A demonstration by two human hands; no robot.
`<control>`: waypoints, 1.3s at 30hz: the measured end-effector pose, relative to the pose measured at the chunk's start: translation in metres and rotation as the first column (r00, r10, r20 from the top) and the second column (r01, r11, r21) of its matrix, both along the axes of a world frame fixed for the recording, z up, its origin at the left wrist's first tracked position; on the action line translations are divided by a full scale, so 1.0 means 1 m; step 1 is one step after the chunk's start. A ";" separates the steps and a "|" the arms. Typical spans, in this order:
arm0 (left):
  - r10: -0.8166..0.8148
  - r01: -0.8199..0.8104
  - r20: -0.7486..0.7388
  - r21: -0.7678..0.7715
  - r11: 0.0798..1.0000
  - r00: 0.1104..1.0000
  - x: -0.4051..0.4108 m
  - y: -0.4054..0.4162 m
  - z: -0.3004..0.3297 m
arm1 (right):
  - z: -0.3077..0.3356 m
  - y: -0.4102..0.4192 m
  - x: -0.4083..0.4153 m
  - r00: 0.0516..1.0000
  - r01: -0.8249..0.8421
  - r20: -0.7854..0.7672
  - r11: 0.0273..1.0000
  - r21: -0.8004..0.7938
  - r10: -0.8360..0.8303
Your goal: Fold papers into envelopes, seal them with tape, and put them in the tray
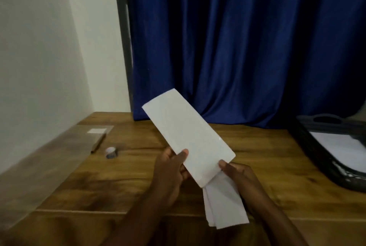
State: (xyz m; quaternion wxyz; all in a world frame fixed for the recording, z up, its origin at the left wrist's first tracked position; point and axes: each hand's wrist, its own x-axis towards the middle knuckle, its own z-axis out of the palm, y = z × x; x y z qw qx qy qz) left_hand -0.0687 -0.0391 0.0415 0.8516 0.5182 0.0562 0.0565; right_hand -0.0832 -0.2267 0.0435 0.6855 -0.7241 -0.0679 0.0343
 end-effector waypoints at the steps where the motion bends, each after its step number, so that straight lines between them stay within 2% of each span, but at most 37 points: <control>1: -0.020 0.020 -0.022 -0.003 1.000 1.000 0.001 -0.008 -0.006 | -0.001 -0.001 0.002 0.998 0.056 -0.011 0.998 -0.011 -0.056; 4: -0.047 0.048 -0.076 0.009 0.999 0.996 0.006 -0.017 -0.018 | -0.005 -0.005 0.007 0.995 0.094 -0.013 0.995 -0.020 -0.094; 7: -0.070 0.071 -0.062 0.014 0.997 0.996 0.008 -0.008 -0.023 | -0.005 -0.005 0.008 0.997 0.083 0.003 0.996 -0.019 -0.083; 9: -0.025 0.026 -0.033 0.015 1.000 0.999 0.009 0.003 -0.025 | -0.005 -0.004 0.010 0.997 0.075 0.003 0.997 -0.014 -0.075; 13: 0.134 -0.133 0.011 0.236 0.963 0.991 0.008 0.030 -0.026 | -0.012 0.001 0.014 0.994 0.096 0.065 0.986 -0.135 -0.088; 16: 0.037 -0.028 -0.012 0.428 0.903 0.999 0.007 0.037 -0.030 | -0.016 0.003 0.018 0.992 0.108 0.084 0.973 -0.203 -0.092; 18: 0.009 -0.010 0.005 0.642 0.766 1.000 0.004 0.031 -0.034 | -0.017 0.003 0.020 0.993 0.101 0.086 0.972 -0.212 -0.084; 20: -0.031 -0.083 0.127 0.792 0.604 0.991 -0.005 0.022 -0.036 | -0.017 0.004 0.019 0.994 0.084 0.085 0.978 -0.193 -0.068; 22: -0.167 -0.214 0.312 0.875 0.434 0.935 -0.011 0.015 -0.040 | -0.016 0.005 0.016 0.995 0.070 0.081 0.982 -0.176 -0.057; 24: -0.353 -0.305 0.407 0.900 0.311 0.843 -0.017 0.013 -0.041 | -0.015 0.005 0.015 0.996 0.063 0.080 0.982 -0.179 -0.049; 27: -0.535 -0.389 0.377 0.916 0.096 0.756 -0.013 0.015 -0.026 | -0.012 0.006 0.012 0.996 0.048 0.086 0.986 -0.161 -0.034; 29: -0.539 -0.363 0.306 0.932 0.000 0.785 0.011 0.013 -0.022 | -0.011 0.006 0.010 0.996 0.036 0.087 0.987 -0.155 -0.023; 31: -0.453 -0.271 0.214 0.961 -0.063 0.865 0.029 0.010 -0.016 | -0.011 0.006 0.010 0.995 0.023 0.099 0.989 -0.146 -0.009; 32: -0.430 -0.218 0.184 0.975 -0.031 0.884 0.030 0.010 -0.016 | -0.011 0.005 0.009 0.995 0.024 0.102 0.990 -0.138 -0.009; 35: -0.487 -0.161 0.241 0.966 0.201 0.839 0.001 0.011 -0.021 | -0.011 0.004 0.009 0.994 0.034 0.108 0.991 -0.128 -0.020; 39: -0.434 -0.141 0.257 0.949 0.282 0.864 -0.016 0.010 -0.033 | -0.010 0.004 0.012 0.991 0.056 0.126 0.989 -0.135 -0.039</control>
